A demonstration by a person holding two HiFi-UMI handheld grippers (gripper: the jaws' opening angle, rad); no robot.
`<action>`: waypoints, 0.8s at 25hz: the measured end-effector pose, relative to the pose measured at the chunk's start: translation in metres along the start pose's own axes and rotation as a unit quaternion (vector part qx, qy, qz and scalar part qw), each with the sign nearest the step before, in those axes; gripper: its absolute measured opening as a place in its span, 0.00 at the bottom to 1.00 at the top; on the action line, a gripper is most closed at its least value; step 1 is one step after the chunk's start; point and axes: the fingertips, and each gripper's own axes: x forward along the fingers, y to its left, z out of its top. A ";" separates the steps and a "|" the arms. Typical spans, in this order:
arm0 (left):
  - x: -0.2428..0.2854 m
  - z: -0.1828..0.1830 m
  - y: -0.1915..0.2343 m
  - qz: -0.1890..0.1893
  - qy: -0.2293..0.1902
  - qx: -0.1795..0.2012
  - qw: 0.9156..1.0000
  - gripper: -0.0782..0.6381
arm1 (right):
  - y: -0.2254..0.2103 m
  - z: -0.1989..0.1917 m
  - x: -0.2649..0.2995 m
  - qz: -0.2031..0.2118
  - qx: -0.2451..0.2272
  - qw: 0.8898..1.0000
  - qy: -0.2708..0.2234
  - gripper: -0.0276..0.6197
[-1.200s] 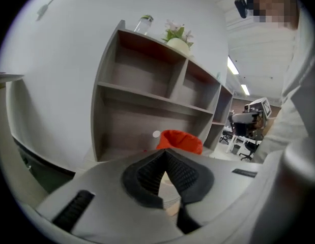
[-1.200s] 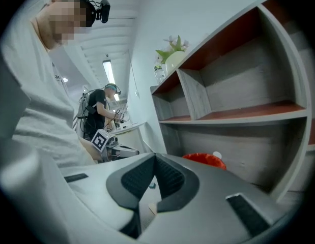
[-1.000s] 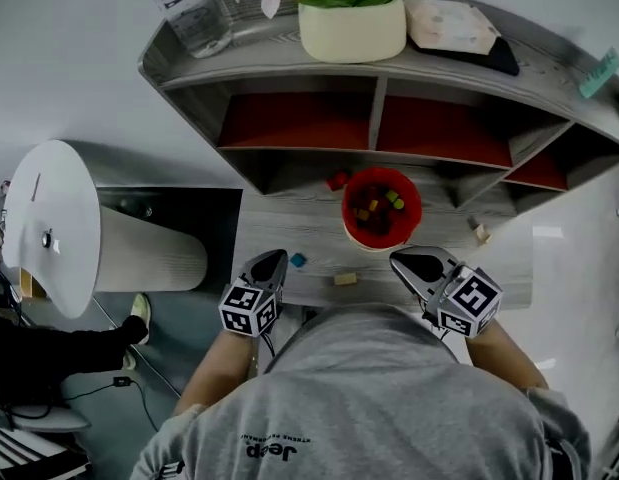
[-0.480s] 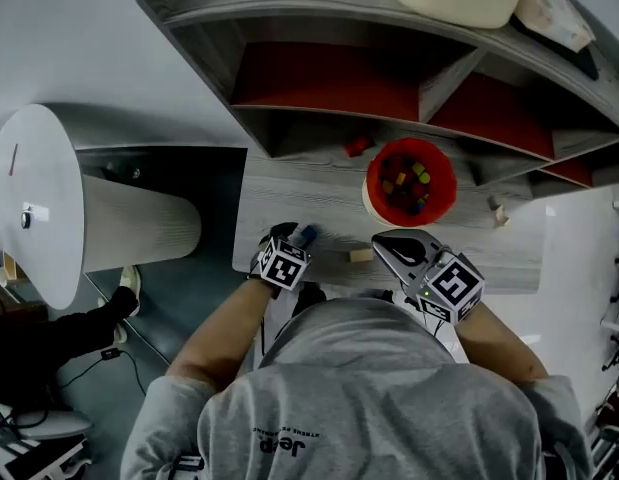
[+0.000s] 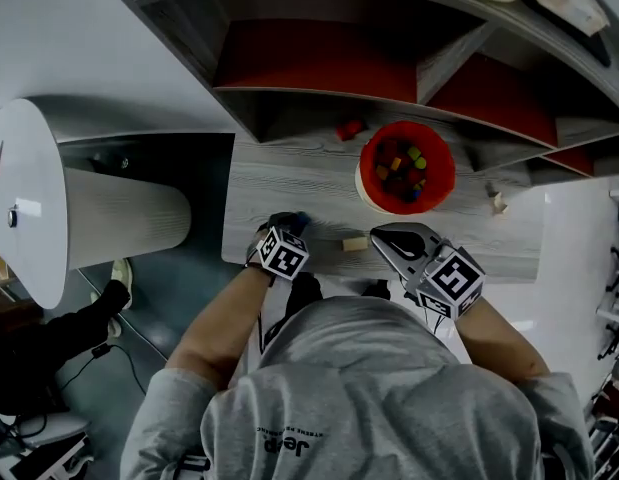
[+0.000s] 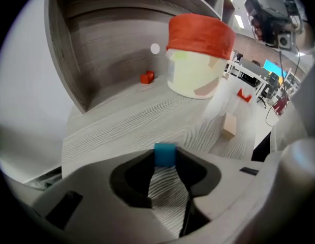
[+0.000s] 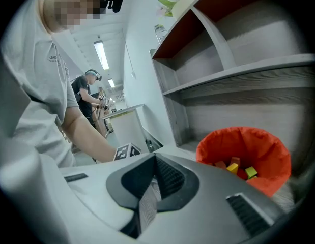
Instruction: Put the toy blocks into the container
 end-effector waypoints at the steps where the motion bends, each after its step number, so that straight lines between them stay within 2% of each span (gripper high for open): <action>1: 0.000 0.000 0.000 -0.001 0.000 0.002 1.000 0.33 | -0.001 -0.001 -0.002 -0.003 0.001 1.000 -0.001 0.08; 4: -0.008 0.009 -0.005 -0.005 -0.008 -0.002 1.000 0.33 | -0.004 0.000 -0.011 -0.008 0.004 1.000 -0.006 0.08; 7: -0.032 0.039 -0.014 -0.012 -0.039 -0.002 0.999 0.33 | -0.012 0.006 -0.024 -0.018 0.005 1.000 -0.014 0.08; 13: -0.099 0.125 -0.024 -0.022 -0.117 0.028 0.993 0.33 | -0.038 0.031 -0.056 -0.058 0.006 0.997 -0.057 0.08; 20: -0.150 0.231 -0.058 -0.034 -0.184 0.088 0.978 0.33 | -0.057 0.065 -0.111 -0.094 -0.007 0.990 -0.106 0.08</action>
